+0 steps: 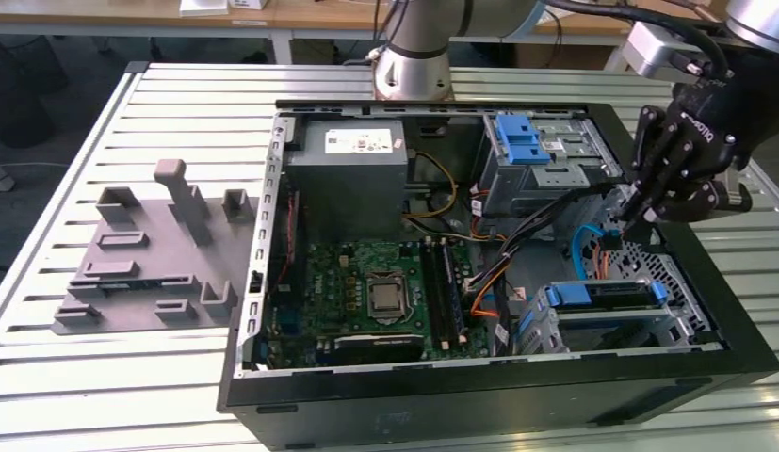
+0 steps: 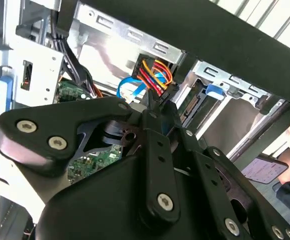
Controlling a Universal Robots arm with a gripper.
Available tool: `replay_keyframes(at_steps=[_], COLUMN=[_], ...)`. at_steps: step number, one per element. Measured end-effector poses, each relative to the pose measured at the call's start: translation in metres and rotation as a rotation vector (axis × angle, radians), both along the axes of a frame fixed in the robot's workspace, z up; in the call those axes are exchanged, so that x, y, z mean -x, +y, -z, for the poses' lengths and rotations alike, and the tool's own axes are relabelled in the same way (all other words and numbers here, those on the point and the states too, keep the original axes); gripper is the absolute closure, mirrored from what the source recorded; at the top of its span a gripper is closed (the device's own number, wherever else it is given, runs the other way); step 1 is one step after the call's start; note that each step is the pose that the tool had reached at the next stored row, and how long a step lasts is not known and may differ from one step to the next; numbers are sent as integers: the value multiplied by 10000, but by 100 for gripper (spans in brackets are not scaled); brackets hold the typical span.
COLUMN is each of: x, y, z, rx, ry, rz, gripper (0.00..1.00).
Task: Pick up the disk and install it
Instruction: 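Insert the first disk wire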
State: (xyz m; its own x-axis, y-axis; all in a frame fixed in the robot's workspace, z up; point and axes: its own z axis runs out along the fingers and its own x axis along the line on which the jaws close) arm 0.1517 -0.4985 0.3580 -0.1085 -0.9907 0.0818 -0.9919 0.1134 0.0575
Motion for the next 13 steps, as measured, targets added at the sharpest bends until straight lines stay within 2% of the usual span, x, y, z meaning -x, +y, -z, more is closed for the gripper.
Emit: replay_keyframes(at_steps=[1, 2, 7, 10, 12, 13], x=[-5, -12, -33, -37, -38, -36], y=[2, 4, 22, 24, 24, 24], z=[3, 11, 50, 74, 78, 77], rx=[63, 185, 265, 345, 424, 454], ry=[0, 0, 1, 1, -5, -15], rz=[45, 130, 354, 459, 471, 471], gripper=[76, 76, 76, 76, 78, 84])
